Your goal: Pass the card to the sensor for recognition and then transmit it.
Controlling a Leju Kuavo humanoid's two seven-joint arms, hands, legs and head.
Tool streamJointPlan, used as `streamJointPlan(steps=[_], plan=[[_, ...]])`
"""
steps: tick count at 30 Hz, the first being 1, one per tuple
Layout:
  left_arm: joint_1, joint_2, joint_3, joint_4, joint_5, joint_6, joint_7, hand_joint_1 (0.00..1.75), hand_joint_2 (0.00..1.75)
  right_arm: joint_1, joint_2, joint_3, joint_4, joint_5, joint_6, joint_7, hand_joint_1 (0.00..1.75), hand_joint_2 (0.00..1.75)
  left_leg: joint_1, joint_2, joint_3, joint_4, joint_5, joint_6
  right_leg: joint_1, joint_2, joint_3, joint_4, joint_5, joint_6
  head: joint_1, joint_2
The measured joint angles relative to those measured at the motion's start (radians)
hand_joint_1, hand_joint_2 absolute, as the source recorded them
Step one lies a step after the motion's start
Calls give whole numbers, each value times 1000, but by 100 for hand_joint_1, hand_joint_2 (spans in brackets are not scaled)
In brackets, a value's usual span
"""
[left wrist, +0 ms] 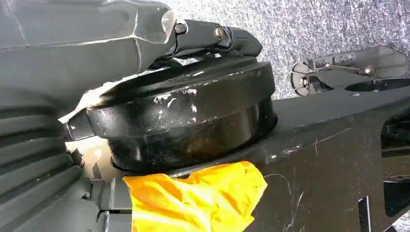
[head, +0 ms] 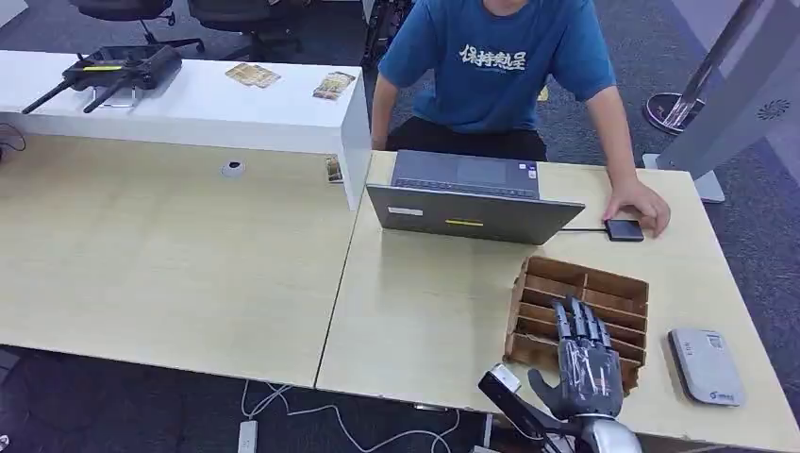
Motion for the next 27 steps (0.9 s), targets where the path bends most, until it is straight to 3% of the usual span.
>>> streamJointPlan(steps=[24,25,27], plan=[[1,0,0,0,0,1,-5,0,175,10,-1,3,-9,-16,-23,-7,0,175,0,0,0,0,0,0,0,0,0,0,0,0,0,0],[1,0,0,0,0,1,-5,0,175,10,-1,3,-9,-16,-23,-7,16,175,0,0,0,0,0,0,0,0,0,0,0,0,0,0],[1,0,0,0,0,1,-5,0,175,11,-1,3,-9,-16,-23,-7,159,175,0,0,0,0,0,0,0,0,0,0,0,0,0,0]])
